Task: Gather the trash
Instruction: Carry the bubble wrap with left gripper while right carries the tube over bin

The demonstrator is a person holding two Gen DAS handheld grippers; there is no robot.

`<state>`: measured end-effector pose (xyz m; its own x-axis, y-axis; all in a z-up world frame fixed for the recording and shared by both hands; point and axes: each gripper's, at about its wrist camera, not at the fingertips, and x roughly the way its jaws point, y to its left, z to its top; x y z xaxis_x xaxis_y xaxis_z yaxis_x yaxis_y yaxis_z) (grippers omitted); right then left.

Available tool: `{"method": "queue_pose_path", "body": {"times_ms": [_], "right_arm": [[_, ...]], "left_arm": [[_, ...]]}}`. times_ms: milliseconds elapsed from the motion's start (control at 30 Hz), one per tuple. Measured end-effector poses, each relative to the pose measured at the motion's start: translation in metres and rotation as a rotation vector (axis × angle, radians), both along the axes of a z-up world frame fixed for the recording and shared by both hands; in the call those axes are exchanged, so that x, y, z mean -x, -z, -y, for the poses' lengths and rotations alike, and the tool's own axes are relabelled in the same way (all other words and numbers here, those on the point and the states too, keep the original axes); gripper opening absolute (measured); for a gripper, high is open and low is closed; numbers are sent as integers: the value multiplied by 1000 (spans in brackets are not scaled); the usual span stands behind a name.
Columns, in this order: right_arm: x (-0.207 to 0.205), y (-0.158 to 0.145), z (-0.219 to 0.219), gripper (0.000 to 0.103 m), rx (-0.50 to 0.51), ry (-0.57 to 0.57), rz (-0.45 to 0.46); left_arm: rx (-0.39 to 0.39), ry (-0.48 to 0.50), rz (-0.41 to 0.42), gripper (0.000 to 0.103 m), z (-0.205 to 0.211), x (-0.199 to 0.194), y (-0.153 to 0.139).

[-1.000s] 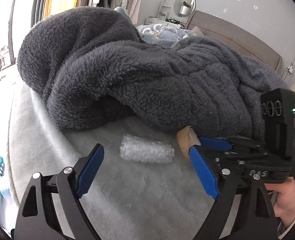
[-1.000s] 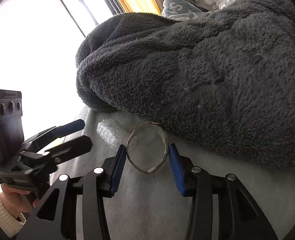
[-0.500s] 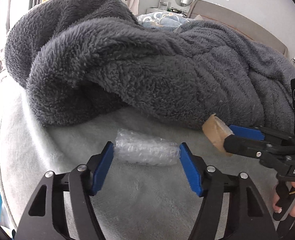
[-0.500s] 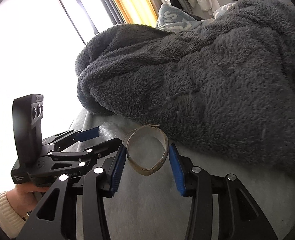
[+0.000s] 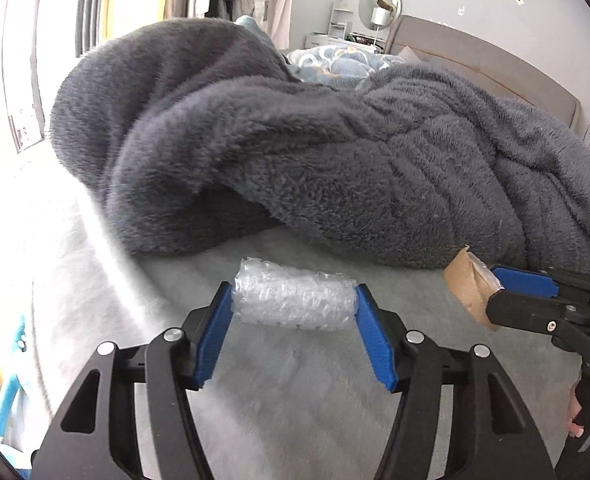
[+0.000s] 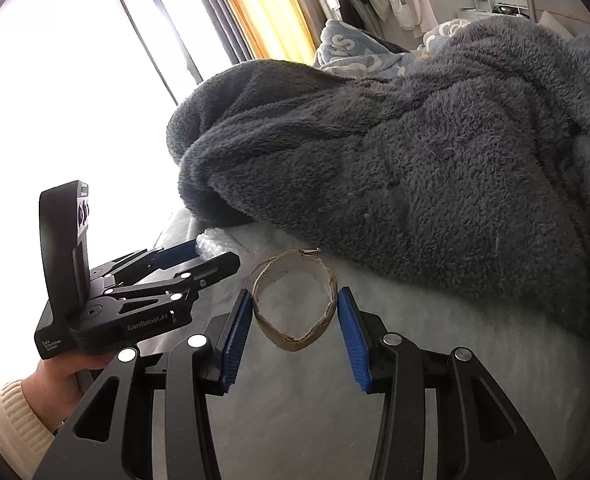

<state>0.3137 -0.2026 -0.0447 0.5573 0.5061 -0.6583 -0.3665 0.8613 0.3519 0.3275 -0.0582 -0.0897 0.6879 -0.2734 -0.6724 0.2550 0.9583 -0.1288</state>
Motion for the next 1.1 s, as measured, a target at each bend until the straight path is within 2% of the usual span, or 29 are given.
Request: {"method": "queue_pose_path", "body": {"times_ms": [300,500,900,1100], "right_arm": [[30,-7,-36,45,33,-36,-7],[53,-18,-50,45,45,-49,6],[86,-37,-88,45,67,-80,32],[92,-41,-119,45,82,-128,38]], "left_arm": [[45,-35,-11,64,-25,30,-9],[64,-54,11,64,-44,56,-15],[2,-132,29,63,-86,103,-20],[36,-213,-8,63,-128,115,-16]]}}
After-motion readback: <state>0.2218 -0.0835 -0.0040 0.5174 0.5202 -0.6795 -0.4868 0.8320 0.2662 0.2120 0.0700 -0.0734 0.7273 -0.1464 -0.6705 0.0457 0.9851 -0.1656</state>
